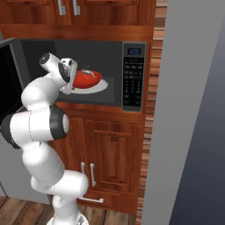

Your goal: Remove the apple from the bowl and place it on the small plate. Then place the bowl with only the fish in the microwave, close the door, and press the start button to microwave the fish.

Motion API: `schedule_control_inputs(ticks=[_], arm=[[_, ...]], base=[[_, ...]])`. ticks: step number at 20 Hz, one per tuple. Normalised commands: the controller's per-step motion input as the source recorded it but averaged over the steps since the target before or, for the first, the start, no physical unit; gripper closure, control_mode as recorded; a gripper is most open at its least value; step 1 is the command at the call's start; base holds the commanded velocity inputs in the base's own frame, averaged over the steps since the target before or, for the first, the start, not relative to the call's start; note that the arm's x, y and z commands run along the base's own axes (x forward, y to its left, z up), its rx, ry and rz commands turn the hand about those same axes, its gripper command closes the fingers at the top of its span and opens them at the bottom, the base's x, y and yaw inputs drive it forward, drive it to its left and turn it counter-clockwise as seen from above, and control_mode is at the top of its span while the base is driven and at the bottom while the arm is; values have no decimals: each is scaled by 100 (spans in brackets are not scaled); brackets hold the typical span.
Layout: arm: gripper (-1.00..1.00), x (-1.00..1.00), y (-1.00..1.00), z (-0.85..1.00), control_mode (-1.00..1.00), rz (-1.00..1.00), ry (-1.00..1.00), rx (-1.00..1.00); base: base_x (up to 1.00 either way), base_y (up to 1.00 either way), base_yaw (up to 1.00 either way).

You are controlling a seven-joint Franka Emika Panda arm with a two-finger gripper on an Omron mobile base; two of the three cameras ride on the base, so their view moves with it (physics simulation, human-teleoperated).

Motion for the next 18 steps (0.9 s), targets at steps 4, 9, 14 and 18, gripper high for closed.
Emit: schedule_control_inputs(ticks=[4,9,14,18], arm=[[-100,-77,-6,2,-100,-2,-1,0],[-100,-100,-8,8,-100,-6,0,0],[-100,-100,-13,33,-100,-8,-7,0],[-100,-100,-19,22,-100,-4,-18,-2]], base=[[0,0,0],[0,0,0],[0,0,0],[0,0,0]])
